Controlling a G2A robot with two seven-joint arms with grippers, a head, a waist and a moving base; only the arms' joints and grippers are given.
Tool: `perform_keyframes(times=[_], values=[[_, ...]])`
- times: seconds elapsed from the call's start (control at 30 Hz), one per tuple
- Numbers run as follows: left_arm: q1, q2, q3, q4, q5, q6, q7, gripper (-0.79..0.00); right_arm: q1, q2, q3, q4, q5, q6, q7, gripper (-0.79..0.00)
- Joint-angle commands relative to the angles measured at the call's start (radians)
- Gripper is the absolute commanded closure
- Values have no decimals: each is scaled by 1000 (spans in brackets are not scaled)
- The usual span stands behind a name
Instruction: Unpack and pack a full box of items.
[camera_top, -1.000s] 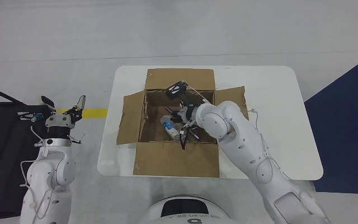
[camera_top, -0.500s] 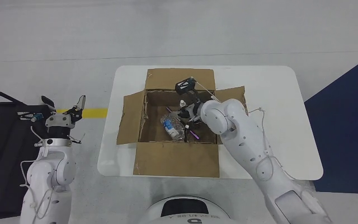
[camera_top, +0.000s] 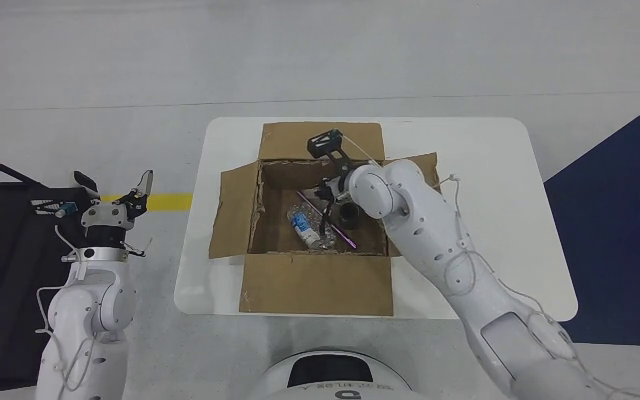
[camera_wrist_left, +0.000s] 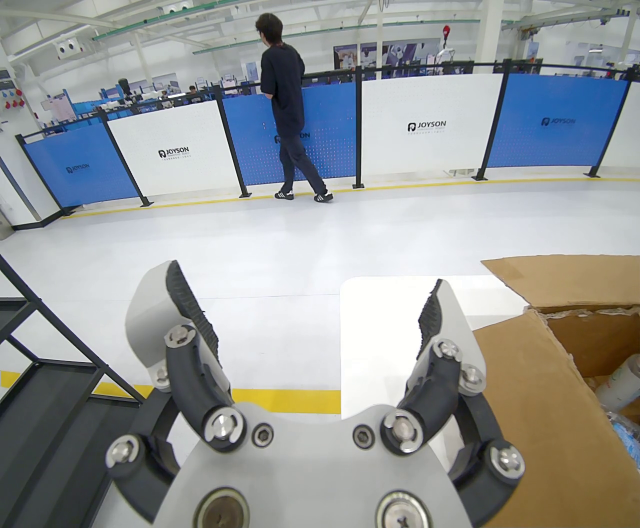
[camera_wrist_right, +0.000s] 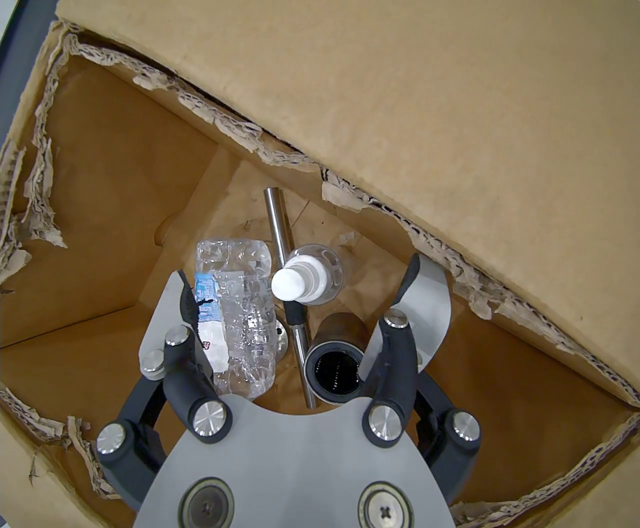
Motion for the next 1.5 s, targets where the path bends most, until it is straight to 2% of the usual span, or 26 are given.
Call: perform_keyframes(times=[0.0, 0.07, 0.13, 0.2, 0.27, 0.33, 0.6, 0.83, 1.0, 1.27, 1.47], values=[[0, 0, 0, 0, 0, 0, 0, -785, 12, -4, -5, 23, 12, -1, 1, -493], [0, 0, 0, 0, 0, 0, 0, -785, 24, -7, -4, 52, 19, 11, 6, -385], [0, 0, 0, 0, 0, 0, 0, -785, 31, -10, -8, 66, 25, 14, 5, -357], [0, 0, 0, 0, 0, 0, 0, -785, 33, -11, -8, 75, 31, 8, 3, -256], [0, 0, 0, 0, 0, 0, 0, -785, 27, -11, -6, 69, 28, 6, -6, -80], [0, 0, 0, 0, 0, 0, 0, -785, 14, -8, -3, 51, 17, 5, -21, 0], [0, 0, 0, 0, 0, 0, 0, -785, -106, 17, 39, -118, -53, -19, -71, 0], [0, 0, 0, 0, 0, 0, 0, -785, -311, 58, 118, -378, -163, -89, -169, 0], [0, 0, 0, 0, 0, 0, 0, -785, -432, 77, 160, -510, -245, -136, -309, 0], [0, 0, 0, 0, 0, 0, 0, -785, -648, 109, 299, -672, -291, -220, -634, 0], [0, 0, 0, 0, 0, 0, 0, -785, -639, 114, 319, -679, -238, -320, -680, 0]])
